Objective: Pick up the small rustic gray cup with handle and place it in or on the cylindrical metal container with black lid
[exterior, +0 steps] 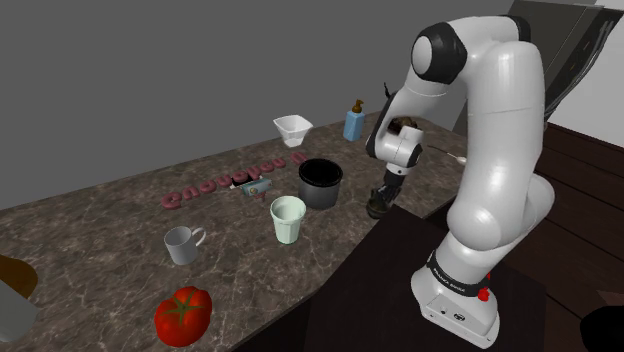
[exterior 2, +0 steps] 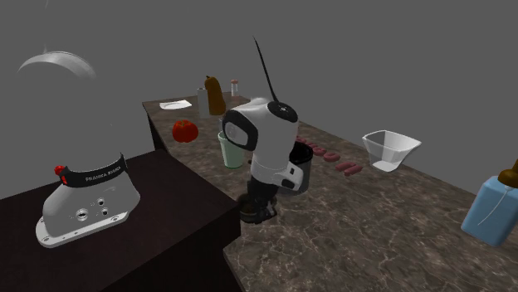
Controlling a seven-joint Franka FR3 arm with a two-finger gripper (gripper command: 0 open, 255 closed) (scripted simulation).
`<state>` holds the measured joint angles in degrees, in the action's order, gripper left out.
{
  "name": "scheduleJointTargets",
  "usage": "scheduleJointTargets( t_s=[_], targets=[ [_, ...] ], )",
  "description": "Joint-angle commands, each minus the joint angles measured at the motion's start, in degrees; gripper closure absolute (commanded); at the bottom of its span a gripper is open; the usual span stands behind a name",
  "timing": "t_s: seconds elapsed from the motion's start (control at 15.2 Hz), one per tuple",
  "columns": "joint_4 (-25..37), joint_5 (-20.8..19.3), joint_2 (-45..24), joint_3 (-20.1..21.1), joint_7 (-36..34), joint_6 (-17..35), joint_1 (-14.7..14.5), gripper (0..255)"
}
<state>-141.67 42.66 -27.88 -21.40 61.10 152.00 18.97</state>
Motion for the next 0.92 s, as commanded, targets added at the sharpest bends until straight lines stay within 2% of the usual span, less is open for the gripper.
scheduleJointTargets(
  t_s=[0.0, 0.86],
  targets=[
    [-0.72, -1.52, 1.63, -1.20, -1.24, -0.76, -0.94, 255],
    [-4.56, -15.40, 14.12, -10.32, -11.96, -6.91, -7.24, 255]
  ],
)
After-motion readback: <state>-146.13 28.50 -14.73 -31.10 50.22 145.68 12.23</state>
